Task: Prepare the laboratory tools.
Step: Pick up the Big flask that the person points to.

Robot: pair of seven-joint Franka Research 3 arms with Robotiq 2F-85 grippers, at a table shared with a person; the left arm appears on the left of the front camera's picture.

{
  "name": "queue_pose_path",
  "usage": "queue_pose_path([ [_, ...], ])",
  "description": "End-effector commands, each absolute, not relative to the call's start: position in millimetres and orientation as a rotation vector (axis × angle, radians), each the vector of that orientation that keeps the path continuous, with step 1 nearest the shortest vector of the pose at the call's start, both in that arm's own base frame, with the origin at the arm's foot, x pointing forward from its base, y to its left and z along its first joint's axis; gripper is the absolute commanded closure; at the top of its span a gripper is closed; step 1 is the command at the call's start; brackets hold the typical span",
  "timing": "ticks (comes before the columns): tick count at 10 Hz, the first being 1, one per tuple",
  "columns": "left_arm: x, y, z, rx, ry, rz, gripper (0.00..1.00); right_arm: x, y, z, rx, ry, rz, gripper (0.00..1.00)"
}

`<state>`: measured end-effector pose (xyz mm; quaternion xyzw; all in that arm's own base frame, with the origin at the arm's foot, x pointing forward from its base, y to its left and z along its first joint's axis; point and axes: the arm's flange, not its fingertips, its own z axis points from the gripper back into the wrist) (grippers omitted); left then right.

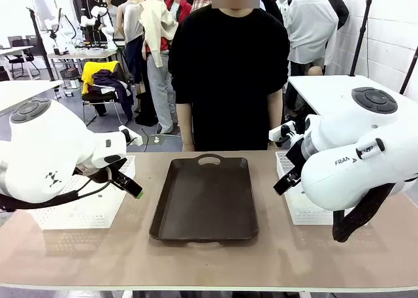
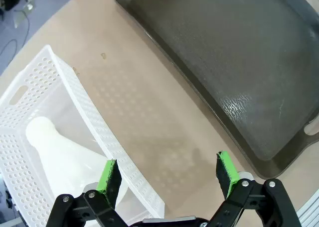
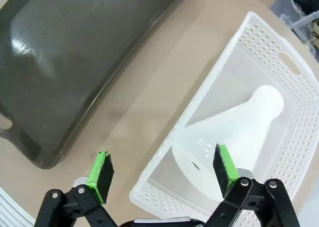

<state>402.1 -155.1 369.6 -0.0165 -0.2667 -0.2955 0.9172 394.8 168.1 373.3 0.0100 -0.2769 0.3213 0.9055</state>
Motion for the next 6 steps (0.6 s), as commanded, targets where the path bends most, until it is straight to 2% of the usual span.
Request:
queue_pose_path([
  [1, 402.0, -155.0, 369.7, -0.034, -0.549, -0.608, 0.0, 394.8, 168.2, 373.3, 0.021, -0.572, 0.664, 0.0],
  [6, 402.0, -155.0, 369.7, -0.034, -0.549, -0.608, 0.0, 394.8, 168.2, 373.3, 0.021, -0.572, 0.664, 0.0],
])
